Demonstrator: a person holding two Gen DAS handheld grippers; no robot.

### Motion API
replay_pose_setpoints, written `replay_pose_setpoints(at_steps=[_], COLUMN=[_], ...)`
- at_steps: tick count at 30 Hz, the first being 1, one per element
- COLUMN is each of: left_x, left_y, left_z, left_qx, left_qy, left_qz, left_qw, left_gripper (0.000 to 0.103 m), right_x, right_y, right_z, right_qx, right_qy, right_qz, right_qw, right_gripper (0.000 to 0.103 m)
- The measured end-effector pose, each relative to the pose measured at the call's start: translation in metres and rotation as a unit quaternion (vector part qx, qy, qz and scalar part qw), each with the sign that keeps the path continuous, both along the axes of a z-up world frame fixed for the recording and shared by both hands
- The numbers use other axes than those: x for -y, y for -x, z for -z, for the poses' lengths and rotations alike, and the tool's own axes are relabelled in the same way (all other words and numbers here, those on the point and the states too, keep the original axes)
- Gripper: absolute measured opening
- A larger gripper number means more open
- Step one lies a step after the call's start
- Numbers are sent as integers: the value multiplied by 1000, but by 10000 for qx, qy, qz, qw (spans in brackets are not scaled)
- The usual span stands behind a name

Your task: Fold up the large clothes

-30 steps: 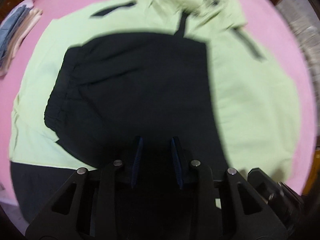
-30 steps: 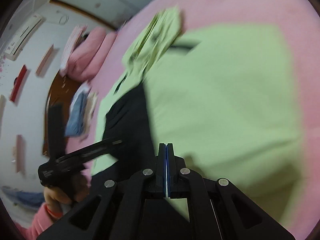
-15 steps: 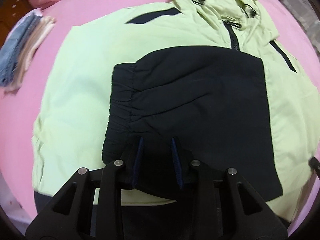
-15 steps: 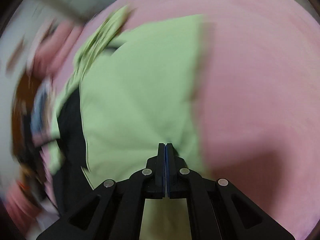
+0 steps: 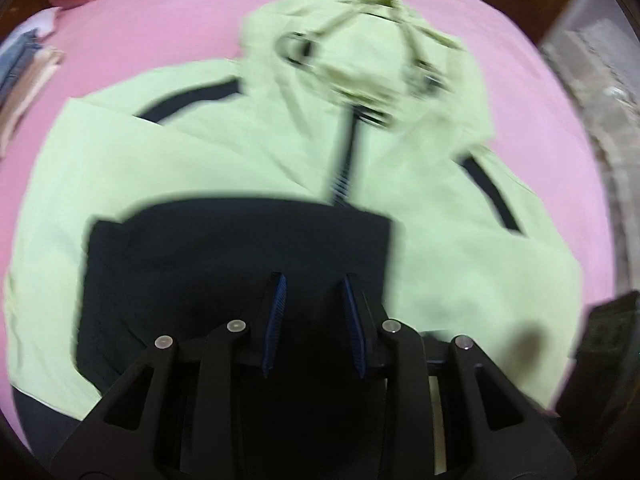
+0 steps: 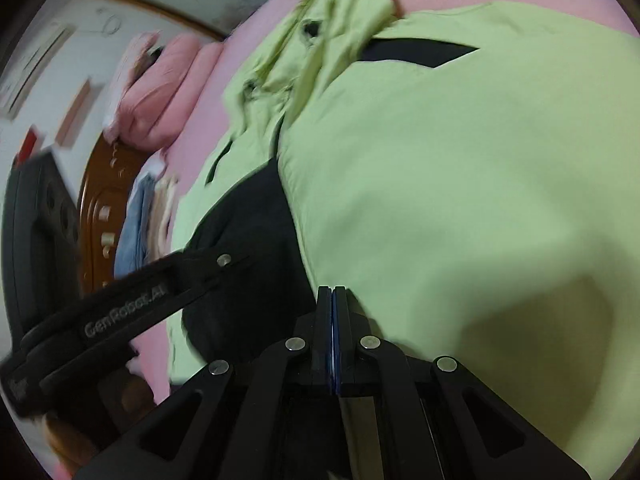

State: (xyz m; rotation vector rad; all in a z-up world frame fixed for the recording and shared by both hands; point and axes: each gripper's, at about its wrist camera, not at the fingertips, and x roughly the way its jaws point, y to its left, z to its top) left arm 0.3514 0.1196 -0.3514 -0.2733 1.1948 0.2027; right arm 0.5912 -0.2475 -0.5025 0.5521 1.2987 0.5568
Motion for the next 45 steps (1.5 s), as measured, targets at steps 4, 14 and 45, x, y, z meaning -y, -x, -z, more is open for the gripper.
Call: replay_pose_setpoints(at_steps=[4, 14, 45], left_x=[-56, -54, -8], left_y=[-13, -22, 156], left_z=[13, 14, -52], left_qx=[-183, -151, -610], left_qy=[-1093, -1199, -152], left_qz=[-379, -147, 56], left_qw=[9931, 9926, 9980], left_gripper=[27, 27, 43], right_x=[58, 165, 101], right_y=[-33, -40, 210], right_z=[-6, -33, -95], right_qx=[350, 528, -157], right_qy=[263, 1418, 2169], right_qz=[605, 1816, 636], right_qw=[9972, 9717, 9740], right_gripper=[0, 0, 16])
